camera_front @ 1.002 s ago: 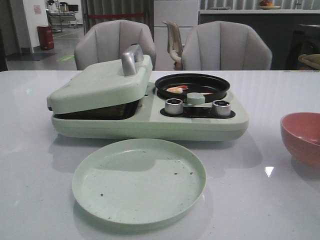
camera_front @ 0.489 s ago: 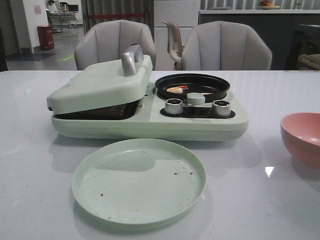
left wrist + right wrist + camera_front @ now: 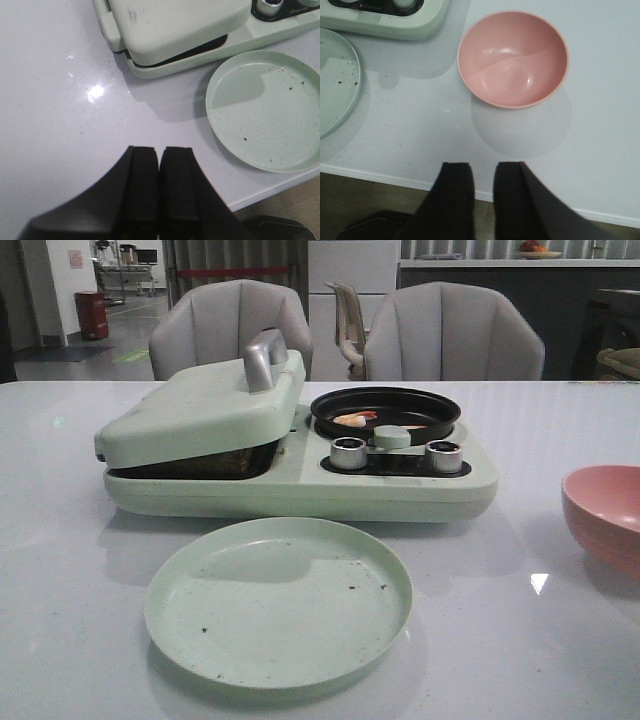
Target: Make breakfast with bread and shrimp
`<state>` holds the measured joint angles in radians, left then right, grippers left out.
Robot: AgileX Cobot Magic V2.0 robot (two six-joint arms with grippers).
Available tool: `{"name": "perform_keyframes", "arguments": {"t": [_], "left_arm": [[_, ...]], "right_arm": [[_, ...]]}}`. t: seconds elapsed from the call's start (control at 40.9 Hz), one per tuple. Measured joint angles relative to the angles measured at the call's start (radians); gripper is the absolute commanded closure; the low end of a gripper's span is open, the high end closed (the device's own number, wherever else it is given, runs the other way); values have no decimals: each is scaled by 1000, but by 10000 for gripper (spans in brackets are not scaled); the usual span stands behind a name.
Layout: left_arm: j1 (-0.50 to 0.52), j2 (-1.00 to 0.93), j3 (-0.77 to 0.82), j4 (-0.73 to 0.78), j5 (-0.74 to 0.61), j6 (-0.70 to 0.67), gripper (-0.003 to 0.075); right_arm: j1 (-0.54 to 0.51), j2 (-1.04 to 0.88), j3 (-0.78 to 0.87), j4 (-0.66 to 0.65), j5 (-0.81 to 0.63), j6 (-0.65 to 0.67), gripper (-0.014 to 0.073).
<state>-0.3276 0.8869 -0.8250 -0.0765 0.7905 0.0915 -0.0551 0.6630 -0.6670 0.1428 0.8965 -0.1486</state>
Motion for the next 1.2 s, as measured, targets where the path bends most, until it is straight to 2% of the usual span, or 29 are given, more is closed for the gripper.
{"name": "perform_keyframes", "arguments": {"t": [0.024,0.269,0.855,1.002,1.198], "left_arm": [[0,0,3,0,-9,-7,619],[0,0,39,0,-91,-43,619],[-3,-5,41,0,-87,-51,619],[10,-99,72,23,-108,-45,619],[146,-334,240,34,-275,-43,619]], "right_arm": [[0,0,0,0,0,0,566],[0,0,0,1,-2,2,549],[0,0,0,6,-2,2,549],[0,0,2,7,-1,4,549],[0,0,2,9,1,4,549]]}}
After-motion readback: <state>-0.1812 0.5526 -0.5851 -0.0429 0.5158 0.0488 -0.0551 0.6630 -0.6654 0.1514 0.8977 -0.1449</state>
